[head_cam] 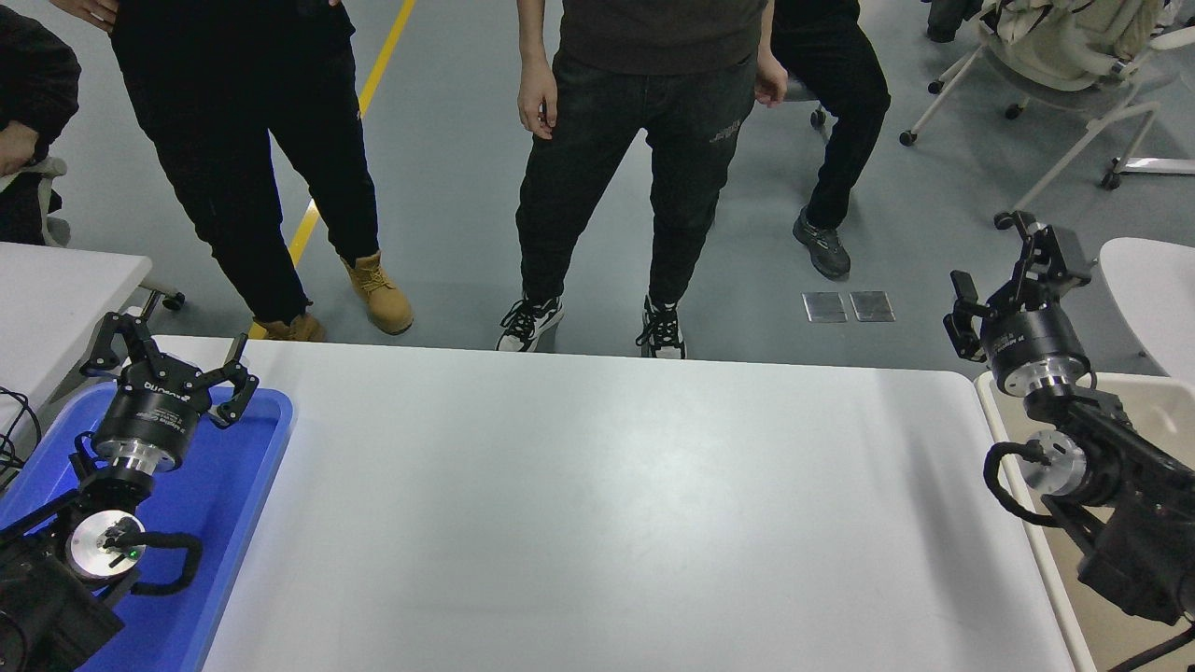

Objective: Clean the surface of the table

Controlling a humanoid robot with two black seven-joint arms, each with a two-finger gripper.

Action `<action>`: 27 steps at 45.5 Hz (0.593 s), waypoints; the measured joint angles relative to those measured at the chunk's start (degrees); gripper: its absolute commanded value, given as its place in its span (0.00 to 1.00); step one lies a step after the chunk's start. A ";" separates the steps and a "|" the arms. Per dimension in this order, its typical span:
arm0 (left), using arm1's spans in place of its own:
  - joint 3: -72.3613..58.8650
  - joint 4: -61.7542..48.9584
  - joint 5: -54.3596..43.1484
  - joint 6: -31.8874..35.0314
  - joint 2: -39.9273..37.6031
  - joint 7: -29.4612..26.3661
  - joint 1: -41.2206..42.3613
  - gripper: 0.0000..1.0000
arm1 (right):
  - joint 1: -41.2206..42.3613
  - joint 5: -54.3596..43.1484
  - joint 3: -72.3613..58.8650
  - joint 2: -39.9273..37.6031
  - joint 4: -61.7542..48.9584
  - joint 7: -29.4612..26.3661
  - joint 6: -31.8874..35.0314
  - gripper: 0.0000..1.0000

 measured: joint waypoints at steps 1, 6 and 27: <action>0.00 0.00 0.00 0.00 0.00 0.00 0.00 1.00 | -0.11 -0.02 0.00 0.05 0.00 -0.01 0.18 0.98; 0.00 0.00 0.00 0.00 -0.01 0.00 0.00 1.00 | -1.07 -0.19 0.08 0.47 -0.03 -0.14 1.69 0.98; 0.00 0.00 0.00 0.00 -0.02 0.00 0.00 1.00 | -2.53 0.33 0.69 0.89 -0.61 0.09 3.29 0.98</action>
